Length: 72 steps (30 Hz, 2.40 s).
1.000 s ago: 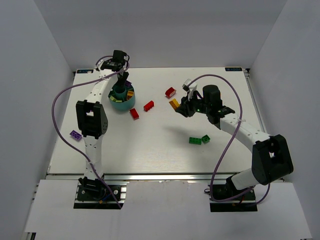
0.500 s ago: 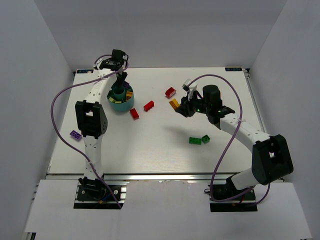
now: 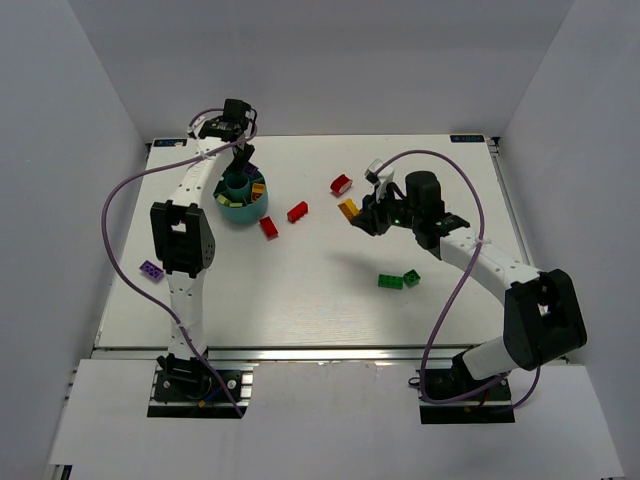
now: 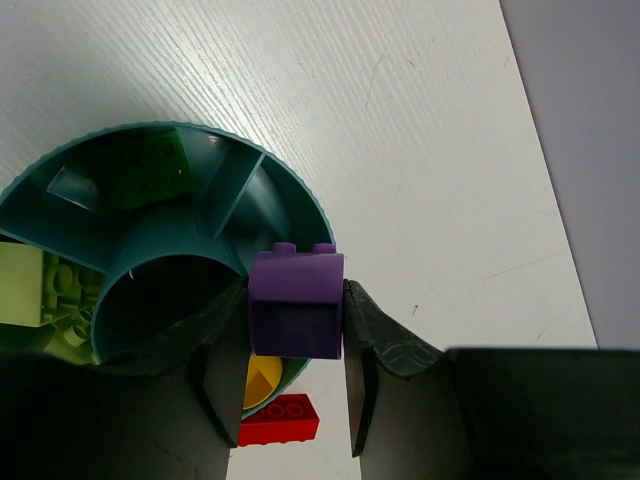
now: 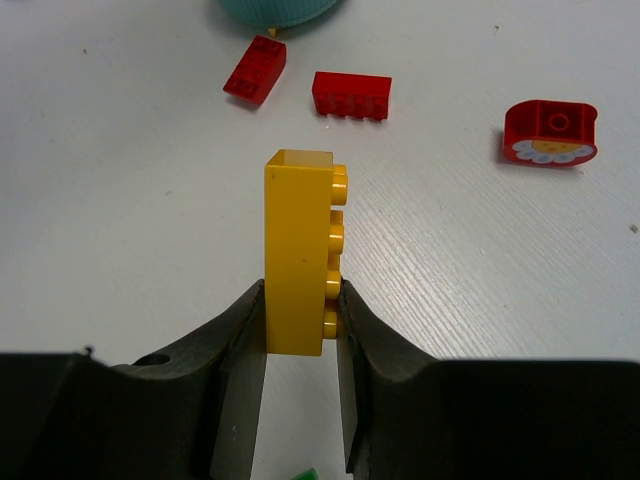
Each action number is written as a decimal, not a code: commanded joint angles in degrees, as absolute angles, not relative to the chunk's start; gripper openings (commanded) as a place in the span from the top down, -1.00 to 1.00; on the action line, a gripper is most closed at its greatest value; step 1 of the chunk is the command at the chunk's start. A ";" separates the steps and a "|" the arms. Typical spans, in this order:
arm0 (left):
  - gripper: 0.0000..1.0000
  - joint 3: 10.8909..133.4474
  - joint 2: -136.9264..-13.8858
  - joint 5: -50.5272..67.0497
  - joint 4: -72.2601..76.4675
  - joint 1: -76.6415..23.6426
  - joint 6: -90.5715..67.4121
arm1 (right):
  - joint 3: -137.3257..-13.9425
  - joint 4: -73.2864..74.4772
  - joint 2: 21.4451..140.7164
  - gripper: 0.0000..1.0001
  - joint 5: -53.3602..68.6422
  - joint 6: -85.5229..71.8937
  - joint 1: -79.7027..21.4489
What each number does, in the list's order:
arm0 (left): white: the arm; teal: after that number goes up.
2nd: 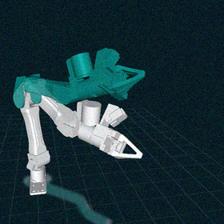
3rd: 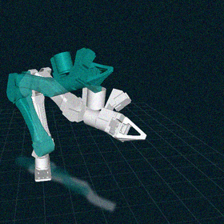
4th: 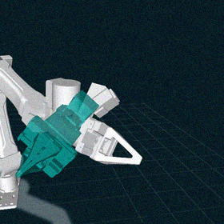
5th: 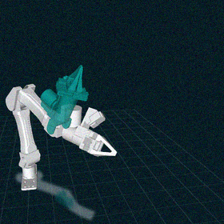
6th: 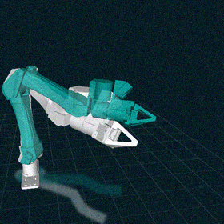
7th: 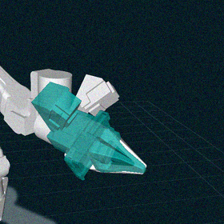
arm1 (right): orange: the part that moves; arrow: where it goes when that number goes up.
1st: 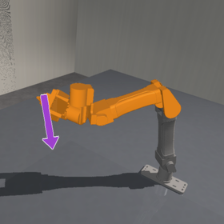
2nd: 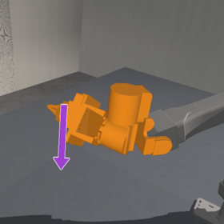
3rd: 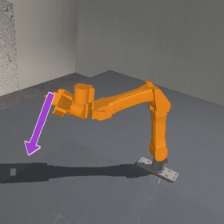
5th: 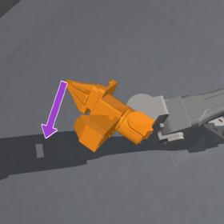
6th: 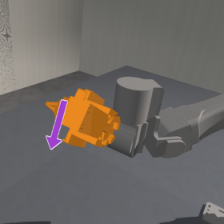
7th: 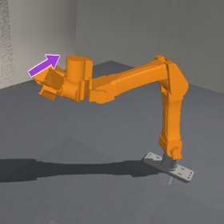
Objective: Sort the legos into containers by color
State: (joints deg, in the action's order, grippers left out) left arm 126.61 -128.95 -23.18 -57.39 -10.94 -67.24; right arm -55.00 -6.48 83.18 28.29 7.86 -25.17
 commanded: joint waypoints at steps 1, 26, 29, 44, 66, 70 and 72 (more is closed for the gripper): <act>0.32 128.32 -126.65 -24.43 -58.18 -10.55 -66.45 | -54.23 -9.49 80.95 1.00 28.74 7.73 -24.96; 0.67 130.17 -119.54 -21.54 -50.37 -10.46 -58.74 | -55.71 -6.95 81.38 1.00 33.73 11.68 -24.87; 0.75 125.72 -113.59 -18.99 -44.51 -10.46 -51.63 | -57.65 -5.10 82.61 1.00 37.61 15.54 -25.22; -0.62 70.24 -71.73 23.54 -21.80 -7.12 -37.18 | -74.26 -4.39 96.94 1.00 29.36 30.14 -36.20; -0.47 51.51 -66.71 30.85 -9.41 -7.12 -40.78 | -79.63 -12.66 103.10 1.00 26.01 36.04 -44.56; -0.45 50.37 -66.80 31.99 -6.17 -7.03 -40.60 | -79.37 -11.43 101.69 1.00 31.89 35.68 -44.56; -0.43 49.84 -66.80 33.92 -4.23 -7.12 -41.39 | -79.19 -11.16 101.16 1.00 34.09 35.25 -44.56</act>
